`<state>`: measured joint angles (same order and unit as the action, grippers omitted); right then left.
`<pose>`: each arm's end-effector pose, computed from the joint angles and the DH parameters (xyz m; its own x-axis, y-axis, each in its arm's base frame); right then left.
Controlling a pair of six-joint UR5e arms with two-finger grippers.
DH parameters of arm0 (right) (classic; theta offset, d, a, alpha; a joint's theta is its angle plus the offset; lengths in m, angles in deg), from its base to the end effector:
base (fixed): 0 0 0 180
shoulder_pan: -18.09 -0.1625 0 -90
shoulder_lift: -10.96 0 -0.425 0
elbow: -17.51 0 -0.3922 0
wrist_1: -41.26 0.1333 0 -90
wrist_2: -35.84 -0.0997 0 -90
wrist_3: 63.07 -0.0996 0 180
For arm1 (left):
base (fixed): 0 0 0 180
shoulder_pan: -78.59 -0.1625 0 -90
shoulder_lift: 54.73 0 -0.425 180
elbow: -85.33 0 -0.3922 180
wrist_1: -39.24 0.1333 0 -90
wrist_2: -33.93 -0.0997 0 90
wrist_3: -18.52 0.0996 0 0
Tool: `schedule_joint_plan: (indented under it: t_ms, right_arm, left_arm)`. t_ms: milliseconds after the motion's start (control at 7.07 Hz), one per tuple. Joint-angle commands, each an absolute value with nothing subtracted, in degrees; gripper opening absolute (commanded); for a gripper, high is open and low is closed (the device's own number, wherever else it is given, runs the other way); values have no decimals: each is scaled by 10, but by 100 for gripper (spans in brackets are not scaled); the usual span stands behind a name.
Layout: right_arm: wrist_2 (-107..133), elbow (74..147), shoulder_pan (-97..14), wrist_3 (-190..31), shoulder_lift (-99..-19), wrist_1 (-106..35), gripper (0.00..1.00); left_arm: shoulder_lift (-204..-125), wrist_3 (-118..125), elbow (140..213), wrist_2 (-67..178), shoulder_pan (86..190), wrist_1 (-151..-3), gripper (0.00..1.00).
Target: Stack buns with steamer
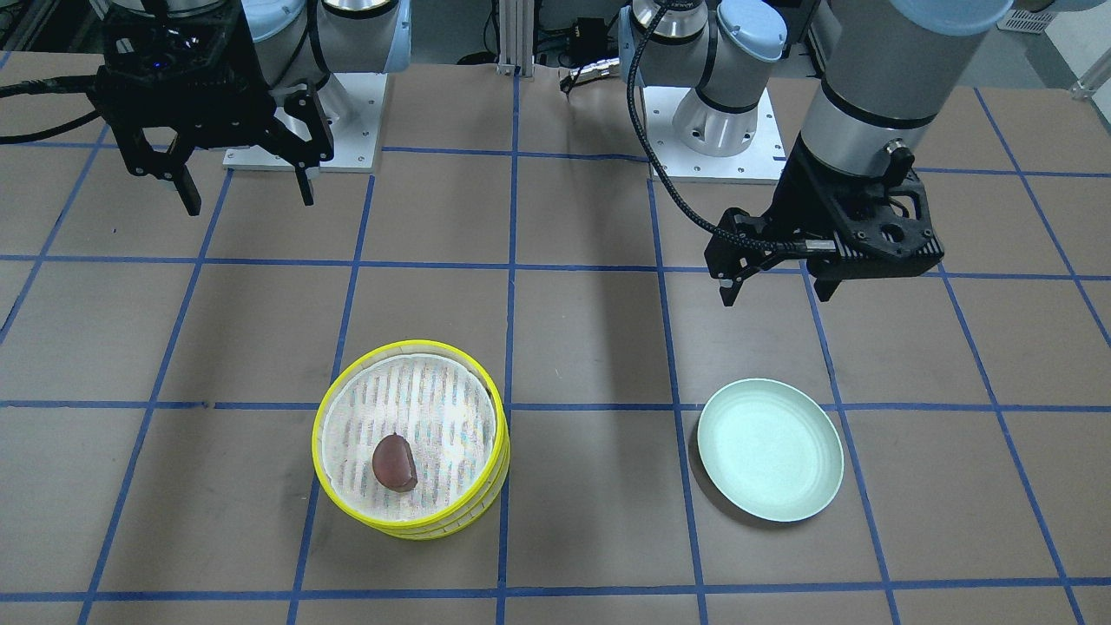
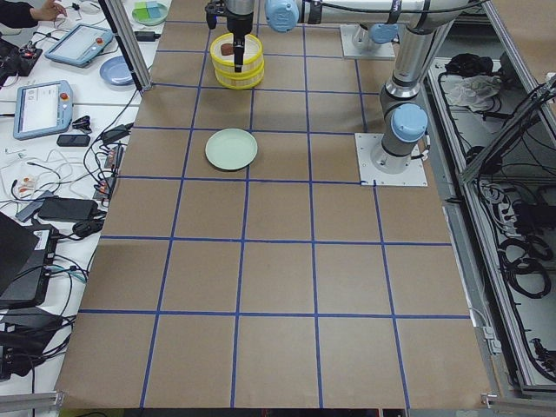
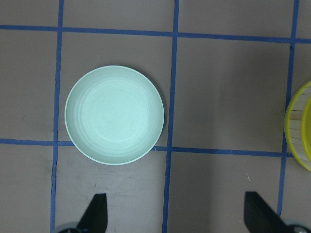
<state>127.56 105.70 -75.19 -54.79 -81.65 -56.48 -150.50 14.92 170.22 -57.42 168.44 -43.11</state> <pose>0.1581 -0.4819 0.5410 -0.9798 -0.1909 0.0594 -0.1991 0.9585 -0.2042 -0.1295 -0.5463 0.4941 -0.9976 -0.0678 -0.0157 -0.0654 0.9903 -0.1229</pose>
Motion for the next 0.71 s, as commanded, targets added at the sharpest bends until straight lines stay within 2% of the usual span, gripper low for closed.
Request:
schedule_joint_plan:
  t_ms: [0,566]
  right_arm:
    - [1272,1057,-753,-551,-817,-569,100]
    - [1278,1057,-753,-547,-815,-565,100]
  left_arm:
    - [-1497,150,1708,-571,1675,-436,100]
    - [-1487,147,1725,-570,1669,-430,100]
